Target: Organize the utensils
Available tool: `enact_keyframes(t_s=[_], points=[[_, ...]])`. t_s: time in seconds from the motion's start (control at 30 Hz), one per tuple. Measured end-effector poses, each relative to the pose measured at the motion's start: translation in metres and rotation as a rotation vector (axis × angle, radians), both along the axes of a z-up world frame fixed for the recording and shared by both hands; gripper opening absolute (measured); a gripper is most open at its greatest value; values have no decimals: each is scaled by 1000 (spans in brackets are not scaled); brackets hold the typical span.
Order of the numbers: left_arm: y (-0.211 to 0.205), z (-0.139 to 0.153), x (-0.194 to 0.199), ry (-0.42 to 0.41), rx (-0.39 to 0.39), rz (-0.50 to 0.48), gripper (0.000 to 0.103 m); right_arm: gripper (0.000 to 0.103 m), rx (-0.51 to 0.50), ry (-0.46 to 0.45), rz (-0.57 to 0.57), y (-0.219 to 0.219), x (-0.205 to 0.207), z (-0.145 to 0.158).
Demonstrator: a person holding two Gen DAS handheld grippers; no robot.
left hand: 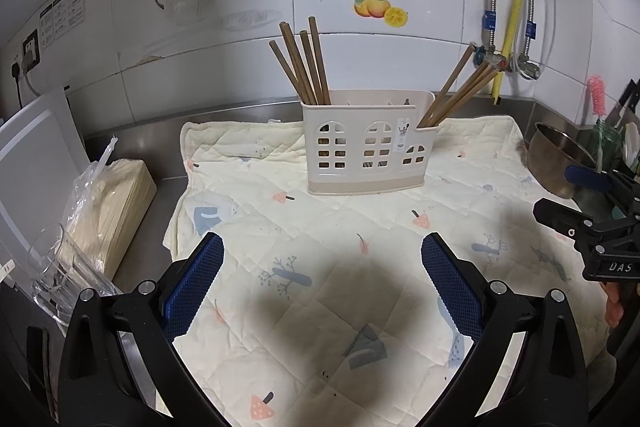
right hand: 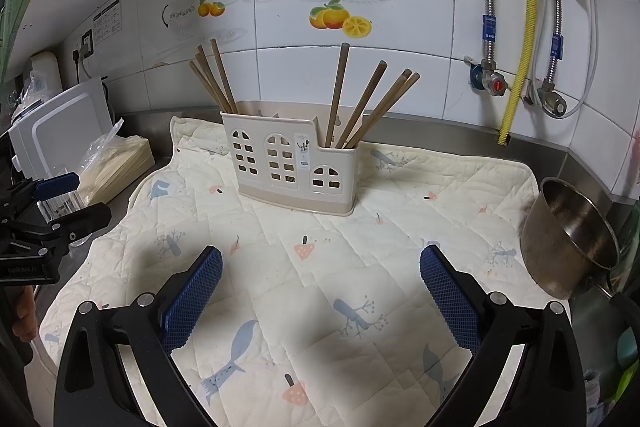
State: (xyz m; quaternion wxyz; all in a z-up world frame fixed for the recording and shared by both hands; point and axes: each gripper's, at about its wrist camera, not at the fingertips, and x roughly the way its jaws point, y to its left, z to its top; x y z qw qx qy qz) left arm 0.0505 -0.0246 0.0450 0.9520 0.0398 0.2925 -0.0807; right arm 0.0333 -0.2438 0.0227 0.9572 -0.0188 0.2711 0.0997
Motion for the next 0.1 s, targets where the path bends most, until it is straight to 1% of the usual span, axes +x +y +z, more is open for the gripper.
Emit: enact_keyframes(t_s=[0.1], points=[[0, 0, 0, 1, 0, 1, 98, 96, 1, 1, -1, -1, 0, 0]])
